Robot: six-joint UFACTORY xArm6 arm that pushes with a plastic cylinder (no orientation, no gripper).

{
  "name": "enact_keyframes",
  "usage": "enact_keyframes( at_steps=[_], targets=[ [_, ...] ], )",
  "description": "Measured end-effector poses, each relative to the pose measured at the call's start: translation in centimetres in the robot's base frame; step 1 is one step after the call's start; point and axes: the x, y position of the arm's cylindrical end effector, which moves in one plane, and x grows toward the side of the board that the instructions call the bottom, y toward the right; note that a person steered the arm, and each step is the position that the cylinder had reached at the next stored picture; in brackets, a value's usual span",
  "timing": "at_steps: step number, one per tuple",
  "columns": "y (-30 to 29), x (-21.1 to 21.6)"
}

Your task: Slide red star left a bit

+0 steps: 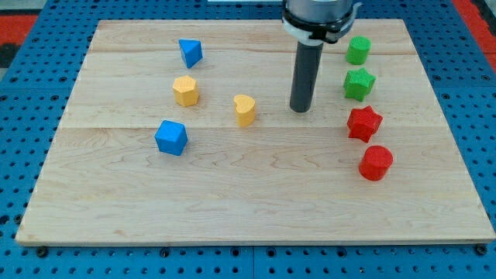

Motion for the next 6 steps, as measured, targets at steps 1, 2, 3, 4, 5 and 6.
enact_keyframes(
  at_steps=[1,2,3,4,5,6],
  targets=[
    [-0.8,4.3],
    [2.0,7.4],
    [9.6,6.3],
    [14.0,5.8],
    [13.6,4.3],
    [9.8,1.9]
  ],
)
